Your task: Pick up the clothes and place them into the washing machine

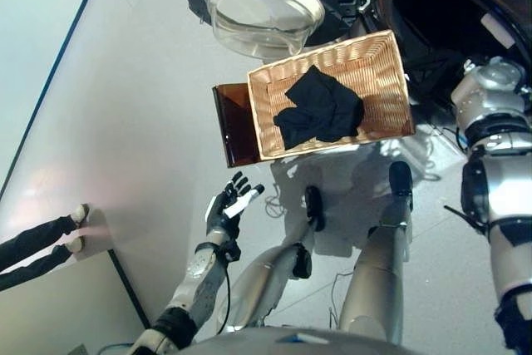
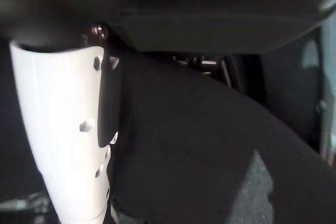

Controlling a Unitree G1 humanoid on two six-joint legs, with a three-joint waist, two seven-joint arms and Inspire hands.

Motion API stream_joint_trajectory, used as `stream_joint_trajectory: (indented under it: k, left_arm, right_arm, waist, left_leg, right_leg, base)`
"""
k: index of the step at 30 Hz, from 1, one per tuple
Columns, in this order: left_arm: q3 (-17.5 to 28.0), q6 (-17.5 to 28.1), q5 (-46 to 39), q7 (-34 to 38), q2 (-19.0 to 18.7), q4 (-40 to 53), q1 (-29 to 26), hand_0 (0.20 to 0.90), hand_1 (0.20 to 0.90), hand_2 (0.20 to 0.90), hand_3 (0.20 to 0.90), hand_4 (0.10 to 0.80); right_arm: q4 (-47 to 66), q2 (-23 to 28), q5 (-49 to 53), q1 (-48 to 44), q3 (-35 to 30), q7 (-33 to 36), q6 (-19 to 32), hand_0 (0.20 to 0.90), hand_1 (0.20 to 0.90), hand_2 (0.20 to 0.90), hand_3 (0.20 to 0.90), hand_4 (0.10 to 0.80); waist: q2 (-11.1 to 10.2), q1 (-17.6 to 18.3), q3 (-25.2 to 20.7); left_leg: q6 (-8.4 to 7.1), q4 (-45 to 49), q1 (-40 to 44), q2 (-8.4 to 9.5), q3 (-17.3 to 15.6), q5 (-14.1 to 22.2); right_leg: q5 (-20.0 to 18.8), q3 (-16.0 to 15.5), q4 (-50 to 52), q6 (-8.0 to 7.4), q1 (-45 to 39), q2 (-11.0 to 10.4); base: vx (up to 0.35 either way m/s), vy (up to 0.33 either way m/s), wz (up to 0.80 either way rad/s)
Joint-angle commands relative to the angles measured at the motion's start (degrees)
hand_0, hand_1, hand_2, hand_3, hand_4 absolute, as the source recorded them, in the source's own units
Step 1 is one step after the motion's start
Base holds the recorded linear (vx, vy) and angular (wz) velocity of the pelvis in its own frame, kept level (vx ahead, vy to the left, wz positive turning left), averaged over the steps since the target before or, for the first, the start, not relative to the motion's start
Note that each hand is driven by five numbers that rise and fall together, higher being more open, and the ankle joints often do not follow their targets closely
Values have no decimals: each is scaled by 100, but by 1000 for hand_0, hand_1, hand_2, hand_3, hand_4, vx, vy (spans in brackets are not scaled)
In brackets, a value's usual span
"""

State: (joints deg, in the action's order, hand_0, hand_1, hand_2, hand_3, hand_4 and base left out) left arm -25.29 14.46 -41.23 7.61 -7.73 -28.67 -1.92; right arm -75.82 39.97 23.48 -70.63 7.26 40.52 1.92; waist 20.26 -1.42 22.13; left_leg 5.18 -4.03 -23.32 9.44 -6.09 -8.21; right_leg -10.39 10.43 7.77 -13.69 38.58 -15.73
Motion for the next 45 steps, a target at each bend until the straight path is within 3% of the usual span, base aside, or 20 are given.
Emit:
stream_joint_trajectory:
  k: [1,4,16,25,36,45]
  left_arm:
    - [335,561,183,166,-302,142,233,900,900,900,900,800]
    - [397,615,199,221,-241,163,140,900,900,900,900,800]
    - [504,688,257,276,-133,111,15,900,900,900,900,800]
    - [486,730,328,224,-116,134,-22,900,900,900,900,800]
    - [558,737,424,186,-63,35,-52,900,900,900,900,800]
    - [539,753,407,152,-16,-53,-36,900,900,900,900,800]
  right_arm:
    - [656,412,-1131,-178,946,670,183,900,900,900,900,800]
    - [803,320,-1965,-69,1157,866,-167,900,900,900,900,800]
    - [878,-14,-3159,161,1480,918,-641,900,900,900,900,800]
    - [472,-18,-4344,154,1880,977,-1332,900,900,900,900,800]
    - [639,-1,-5305,192,2332,838,-1626,900,900,900,900,800]
    - [479,-83,-5517,290,2356,857,-1758,900,900,900,900,800]
  waist:
    - [-93,-165,-427]
    - [-98,-179,-418]
    - [-106,-228,-377]
    - [-55,-320,-391]
    - [-86,-330,-397]
    - [-86,-350,-413]
  left_leg:
    - [-837,670,-575,-426,16,373]
    - [-837,675,-590,-425,38,361]
    - [-845,650,-635,-412,78,313]
    - [-851,647,-689,-403,98,279]
    - [-863,614,-704,-407,87,247]
    - [-871,617,-690,-404,88,240]
  right_leg:
    - [660,80,217,636,-37,473]
    - [648,61,227,637,-15,465]
    - [618,52,219,640,21,472]
    - [602,72,241,632,85,454]
    - [589,101,256,630,134,471]
    - [591,108,259,636,124,477]
  base:
    - [0,0,0]
    - [0,0,0]
    - [0,0,0]
    - [0,0,0]
    - [0,0,0]
    - [0,0,0]
